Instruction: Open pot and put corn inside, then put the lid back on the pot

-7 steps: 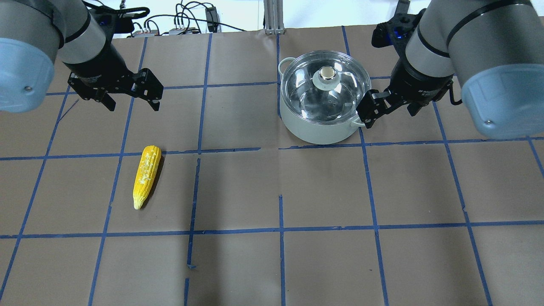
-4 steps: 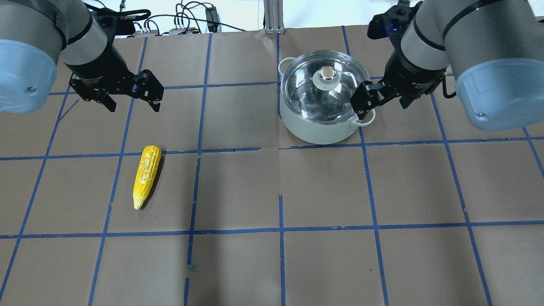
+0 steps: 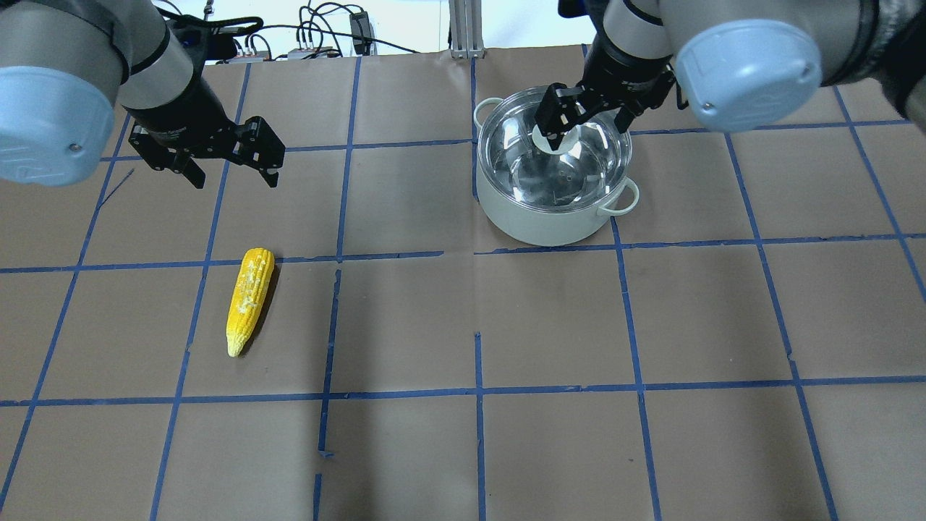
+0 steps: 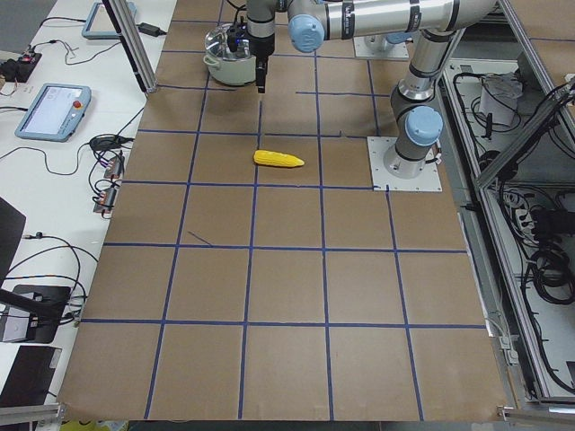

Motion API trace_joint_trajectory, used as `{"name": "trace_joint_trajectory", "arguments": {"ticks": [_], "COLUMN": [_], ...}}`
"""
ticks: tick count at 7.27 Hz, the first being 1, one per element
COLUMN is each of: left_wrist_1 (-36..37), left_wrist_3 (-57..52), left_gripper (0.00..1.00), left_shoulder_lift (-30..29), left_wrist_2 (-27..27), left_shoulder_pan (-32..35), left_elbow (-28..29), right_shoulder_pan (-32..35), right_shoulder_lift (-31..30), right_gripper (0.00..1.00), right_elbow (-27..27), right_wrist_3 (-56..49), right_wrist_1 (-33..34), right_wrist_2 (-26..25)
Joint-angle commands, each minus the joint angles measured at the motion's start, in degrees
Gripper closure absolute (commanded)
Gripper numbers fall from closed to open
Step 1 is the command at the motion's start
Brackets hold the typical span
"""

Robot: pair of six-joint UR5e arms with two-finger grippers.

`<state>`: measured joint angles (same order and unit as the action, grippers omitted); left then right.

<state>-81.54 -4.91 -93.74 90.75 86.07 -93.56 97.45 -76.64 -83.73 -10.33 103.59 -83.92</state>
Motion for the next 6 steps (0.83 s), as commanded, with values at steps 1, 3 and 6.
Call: {"name": "trace_joint_trajectory", "arguments": {"ticks": [1, 3, 6], "left_wrist_1": [0.9, 1.6, 1.7], "left_wrist_3": [0.5, 0.4, 0.0], "left_gripper": [0.0, 0.0, 0.0], "left_shoulder_lift": [-1.1, -1.1, -2.0], "left_wrist_2": [-0.5, -0.5, -0.5], "left_shoulder_pan": [0.3, 0.1, 0.0], "left_elbow": [0.0, 0.1, 0.2], "right_shoulder_pan": [2.6, 2.6, 1.9], "right_shoulder_lift": [12.1, 16.5, 16.7], "right_gripper": [0.0, 0.0, 0.0], "right_elbow": [11.1, 15.2, 13.8], "right_wrist_3": [0.0, 0.0, -0.7], "right_wrist_1": [-0.1, -0.2, -0.4], "right_wrist_2": [-0.8, -3.6, -3.7]}}
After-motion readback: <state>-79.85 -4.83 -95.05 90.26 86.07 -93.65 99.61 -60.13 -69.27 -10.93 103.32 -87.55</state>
